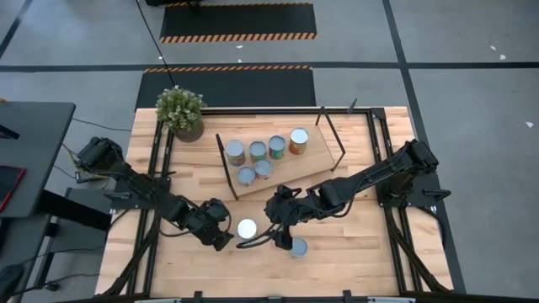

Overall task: Pick and place cans onto a shelf
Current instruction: Put the canned cherries on the shelf

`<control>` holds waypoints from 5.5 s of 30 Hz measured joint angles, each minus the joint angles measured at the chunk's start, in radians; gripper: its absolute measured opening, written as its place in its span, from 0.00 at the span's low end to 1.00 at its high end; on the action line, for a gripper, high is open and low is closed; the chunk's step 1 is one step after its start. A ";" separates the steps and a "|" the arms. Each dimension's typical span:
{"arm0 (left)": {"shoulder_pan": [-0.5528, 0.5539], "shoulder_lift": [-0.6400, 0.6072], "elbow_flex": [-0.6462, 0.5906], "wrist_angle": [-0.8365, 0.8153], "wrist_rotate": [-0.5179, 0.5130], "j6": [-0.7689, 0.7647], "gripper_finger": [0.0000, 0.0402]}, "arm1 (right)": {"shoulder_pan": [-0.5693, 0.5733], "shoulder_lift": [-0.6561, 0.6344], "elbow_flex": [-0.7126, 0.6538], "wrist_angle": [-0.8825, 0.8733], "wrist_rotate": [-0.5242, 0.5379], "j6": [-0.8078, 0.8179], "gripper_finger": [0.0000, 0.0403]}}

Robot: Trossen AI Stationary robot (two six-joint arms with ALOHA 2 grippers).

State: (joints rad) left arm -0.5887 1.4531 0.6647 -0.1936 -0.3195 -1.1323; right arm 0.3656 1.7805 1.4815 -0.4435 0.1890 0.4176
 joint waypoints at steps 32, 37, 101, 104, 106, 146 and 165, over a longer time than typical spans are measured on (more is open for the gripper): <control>-0.282 -0.060 -0.139 -0.142 -0.158 -0.296 0.93 | -0.038 0.083 0.001 -0.013 -0.055 -0.027 0.93; -0.278 -0.059 -0.139 -0.127 -0.159 -0.297 0.93 | -0.055 0.119 0.001 0.012 -0.058 -0.027 0.93; -0.118 -0.166 -0.138 -0.042 -0.139 -0.027 0.93 | -0.113 0.132 0.089 -0.140 -0.027 -0.111 0.95; -0.117 -0.138 -0.138 -0.003 -0.186 -0.068 0.93 | -0.108 0.133 0.067 -0.136 -0.038 -0.104 0.95; -0.115 -0.104 -0.138 0.040 -0.201 -0.080 0.93 | -0.101 0.133 0.039 -0.096 -0.049 -0.109 0.96; 0.071 0.120 -0.138 0.586 -0.308 -0.066 0.93 | -0.100 0.141 -0.142 0.230 -0.111 -0.345 0.97; 0.052 0.052 -0.139 0.463 -0.278 -0.079 0.93 | -0.110 0.170 -0.142 0.253 -0.092 -0.192 0.79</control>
State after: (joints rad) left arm -0.5369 1.5049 0.5259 0.2698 -0.5970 -1.2116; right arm 0.2552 1.9501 1.3392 -0.1906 0.0972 0.2252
